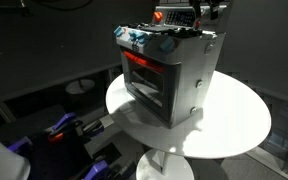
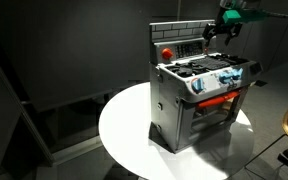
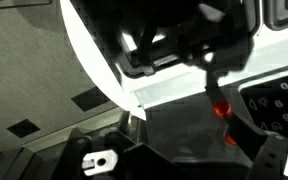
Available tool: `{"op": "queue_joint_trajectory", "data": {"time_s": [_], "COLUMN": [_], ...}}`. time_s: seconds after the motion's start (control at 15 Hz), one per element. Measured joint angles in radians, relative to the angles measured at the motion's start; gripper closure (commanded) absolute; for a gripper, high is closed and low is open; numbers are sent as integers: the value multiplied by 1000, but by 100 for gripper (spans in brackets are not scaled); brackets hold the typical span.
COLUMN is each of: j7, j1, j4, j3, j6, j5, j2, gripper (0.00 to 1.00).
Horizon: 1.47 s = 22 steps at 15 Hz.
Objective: Push the top right button on the toy stove
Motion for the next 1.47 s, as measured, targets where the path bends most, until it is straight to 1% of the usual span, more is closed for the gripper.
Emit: {"op": "queue_joint_trajectory", "data": {"time_s": [0.33, 0.73, 1.07, 1.47], "j7": [-6, -105, -231, -298], "j1": [8, 14, 15, 15], "j4": [-1, -17, -75, -184], "j3": [-1, 15, 32, 54], "j6": [-30, -179, -303, -397], "j5": [4, 84, 163, 170], "j2": [-9, -54, -116, -238], "gripper": [0, 0, 0, 0]}}
